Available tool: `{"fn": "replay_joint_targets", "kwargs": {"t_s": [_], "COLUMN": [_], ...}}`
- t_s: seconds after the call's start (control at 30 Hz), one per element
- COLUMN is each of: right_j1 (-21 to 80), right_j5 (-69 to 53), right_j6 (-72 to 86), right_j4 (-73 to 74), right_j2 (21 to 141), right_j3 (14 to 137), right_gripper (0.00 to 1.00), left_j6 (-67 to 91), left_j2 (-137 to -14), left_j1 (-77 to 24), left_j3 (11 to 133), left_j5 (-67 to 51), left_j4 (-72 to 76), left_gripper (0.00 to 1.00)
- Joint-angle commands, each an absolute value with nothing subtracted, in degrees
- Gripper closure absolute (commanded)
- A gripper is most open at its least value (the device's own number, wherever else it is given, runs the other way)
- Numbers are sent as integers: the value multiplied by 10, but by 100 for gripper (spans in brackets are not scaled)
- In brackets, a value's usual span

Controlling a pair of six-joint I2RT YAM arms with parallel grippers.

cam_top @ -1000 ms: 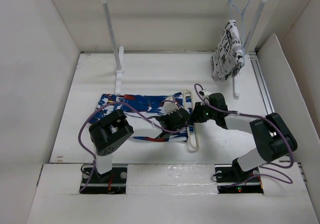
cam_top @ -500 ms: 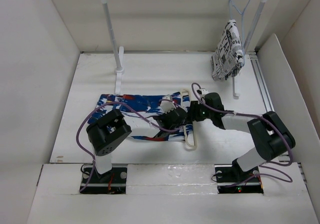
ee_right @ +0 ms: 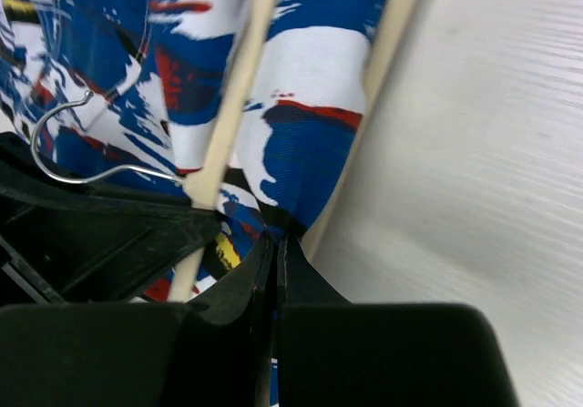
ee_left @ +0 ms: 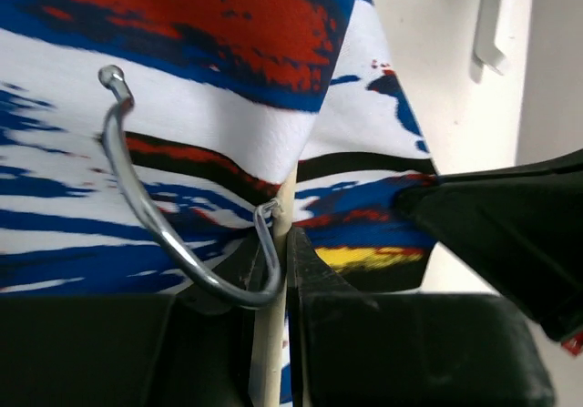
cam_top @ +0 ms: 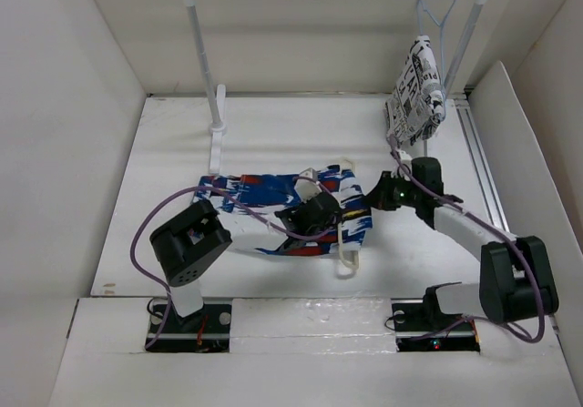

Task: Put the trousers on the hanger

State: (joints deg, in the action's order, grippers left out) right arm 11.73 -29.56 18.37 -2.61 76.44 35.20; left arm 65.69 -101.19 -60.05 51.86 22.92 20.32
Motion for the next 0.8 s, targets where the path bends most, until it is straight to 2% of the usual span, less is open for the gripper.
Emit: {"fn": "replay_joint_targets", "kwargs": {"t_s": [0.0,0.3,0.4,0.5,0.53,0.57,0.67,0.7,0.77], "right_j1": [38,-112,-125,-116,-109,-99,-98,-98,-92], "right_j5": [-310,-327,-324,-385,-391,-399,-424,-438,-457], "right_j6": [131,82,59,55,45,35,7,7,7], "right_j4": [23,86,114,84,98,104,122,120,100], "right_j2": [720,657,637,649,661,684,710,718,731], "right_j3": [389,347,330,300,304,308,329,334,345], "right_gripper": [100,100,100,99,89,59,17,6,0], "left_j6": [621,601,592,566,564,564,575,582,587], "left_j2": [-994,-970,-961,-971,-976,-989,-1010,-1014,-1024], "left_j1": [-579,-545,-513,-521,-529,-543,-554,-561,-561], "left_j3": [490,483,458,473,492,503,528,531,533], "left_j5": [266,279,264,257,258,260,251,245,239], "left_j4": [99,42,52,62,57,55,57,60,65], "left_gripper": [100,100,100,100,100,100,100,100,100]}}
